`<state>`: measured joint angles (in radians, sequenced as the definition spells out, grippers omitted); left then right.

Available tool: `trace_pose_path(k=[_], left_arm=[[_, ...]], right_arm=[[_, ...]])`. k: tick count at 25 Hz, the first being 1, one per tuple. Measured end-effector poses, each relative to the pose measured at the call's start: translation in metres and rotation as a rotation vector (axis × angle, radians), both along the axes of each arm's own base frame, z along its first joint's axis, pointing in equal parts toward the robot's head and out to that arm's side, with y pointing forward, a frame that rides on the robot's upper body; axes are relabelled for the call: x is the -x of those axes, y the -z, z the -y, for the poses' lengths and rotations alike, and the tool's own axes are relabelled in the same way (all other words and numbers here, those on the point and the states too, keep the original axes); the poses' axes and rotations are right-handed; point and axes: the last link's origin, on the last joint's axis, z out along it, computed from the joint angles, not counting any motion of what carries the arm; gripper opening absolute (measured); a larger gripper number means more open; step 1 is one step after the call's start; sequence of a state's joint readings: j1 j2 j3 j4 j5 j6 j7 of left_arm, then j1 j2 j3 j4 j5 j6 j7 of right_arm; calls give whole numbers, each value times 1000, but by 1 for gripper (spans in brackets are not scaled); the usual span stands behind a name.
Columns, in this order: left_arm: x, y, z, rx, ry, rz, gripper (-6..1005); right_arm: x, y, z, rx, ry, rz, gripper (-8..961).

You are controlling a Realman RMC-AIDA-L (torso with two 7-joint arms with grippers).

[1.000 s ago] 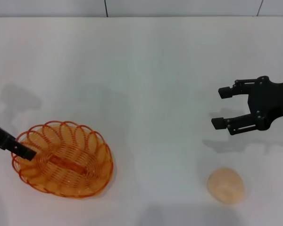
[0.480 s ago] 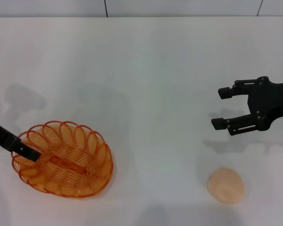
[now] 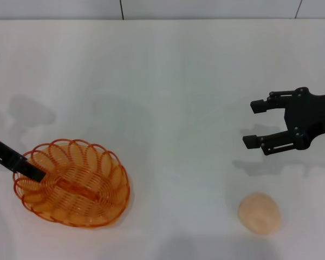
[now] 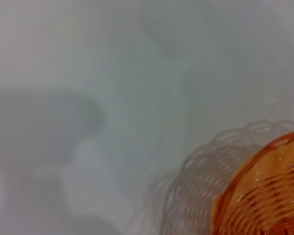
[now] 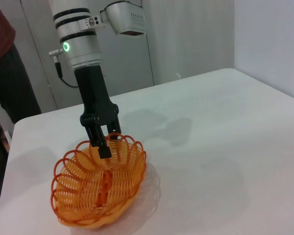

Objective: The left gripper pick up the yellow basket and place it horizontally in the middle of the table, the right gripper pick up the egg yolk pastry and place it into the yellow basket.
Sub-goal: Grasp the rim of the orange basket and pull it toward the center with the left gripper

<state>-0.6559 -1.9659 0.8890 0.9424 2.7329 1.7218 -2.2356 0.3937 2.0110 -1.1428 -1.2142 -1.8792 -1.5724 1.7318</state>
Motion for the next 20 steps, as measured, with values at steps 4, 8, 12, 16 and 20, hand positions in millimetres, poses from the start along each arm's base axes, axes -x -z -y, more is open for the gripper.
trace_pose_path(k=[4, 8, 12, 16, 20], left_arm=[[-1, 2, -1, 0, 5, -4, 472], [-2, 2, -2, 2, 10, -6, 453], [-1, 2, -3, -2, 14, -10, 414], [-1, 2, -3, 0, 13, -16, 375], [-2, 5, -3, 8, 15, -12, 354]], right_arm=[[0, 0, 0, 1, 1, -1, 841], [1, 0, -1, 1, -1, -1, 842], [1, 0, -1, 0, -1, -1, 842], [1, 0, -2, -2, -2, 0, 842], [1, 0, -2, -3, -2, 1, 842]])
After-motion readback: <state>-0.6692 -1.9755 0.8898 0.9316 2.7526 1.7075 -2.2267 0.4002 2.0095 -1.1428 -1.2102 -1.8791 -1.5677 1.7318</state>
